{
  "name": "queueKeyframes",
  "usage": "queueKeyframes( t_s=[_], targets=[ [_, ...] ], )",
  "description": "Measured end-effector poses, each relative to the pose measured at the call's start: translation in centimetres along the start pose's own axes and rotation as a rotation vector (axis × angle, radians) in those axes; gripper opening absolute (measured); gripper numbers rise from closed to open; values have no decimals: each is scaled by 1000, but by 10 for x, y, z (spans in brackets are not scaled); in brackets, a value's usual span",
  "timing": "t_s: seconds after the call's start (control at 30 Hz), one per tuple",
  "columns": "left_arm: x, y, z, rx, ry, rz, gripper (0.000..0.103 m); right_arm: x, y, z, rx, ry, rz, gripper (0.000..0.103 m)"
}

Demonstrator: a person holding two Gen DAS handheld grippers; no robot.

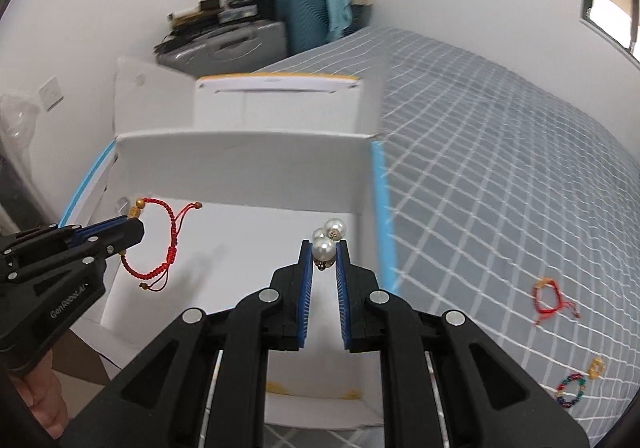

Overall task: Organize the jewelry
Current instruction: 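Carry the red bracelet and pearl earrings with both tools into the white box, then open both tools to drop the bracelet and earrings in the box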

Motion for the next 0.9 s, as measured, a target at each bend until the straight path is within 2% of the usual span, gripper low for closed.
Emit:
queueKeyframes(
  t_s=[0.17, 0.5, 0.73, 0.77, 0.8, 0.83, 0.87, 0.9],
  targets=[
    [-13, 24, -11, 31, 43, 22, 8, -8, 23, -23, 10, 46, 15, 11],
    [-27, 43, -24, 68, 97, 43, 8, -25, 37, -51, -12, 163, -3, 11],
    [-26, 45, -29, 69, 103, 62, 10, -29, 34, -53, -26, 167, 5, 15],
    [-26, 45, -29, 75, 100, 59, 10, -28, 35, -53, -26, 166, 8, 20],
    [-25, 45, -29, 78, 97, 56, 11, -28, 35, -53, -29, 163, 11, 29],
    [-25, 44, -28, 79, 95, 56, 17, -27, 35, -51, -34, 153, 14, 34],
    [-24, 45, -27, 79, 92, 60, 26, -26, 35, -50, -37, 144, 16, 46],
    [-24, 46, -26, 86, 87, 61, 31, -24, 35, -48, -41, 131, 16, 60]
  ],
)
Point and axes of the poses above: each gripper's, at about its wrist camera, not at the fingertips, and z roughly against the way its jaws point, y to its left, x to its top, the point moved 5 cm from there along -z, roughly the way its jaws point, and after that the axes turned 9 degrees about -y, right-handed, at the moved point
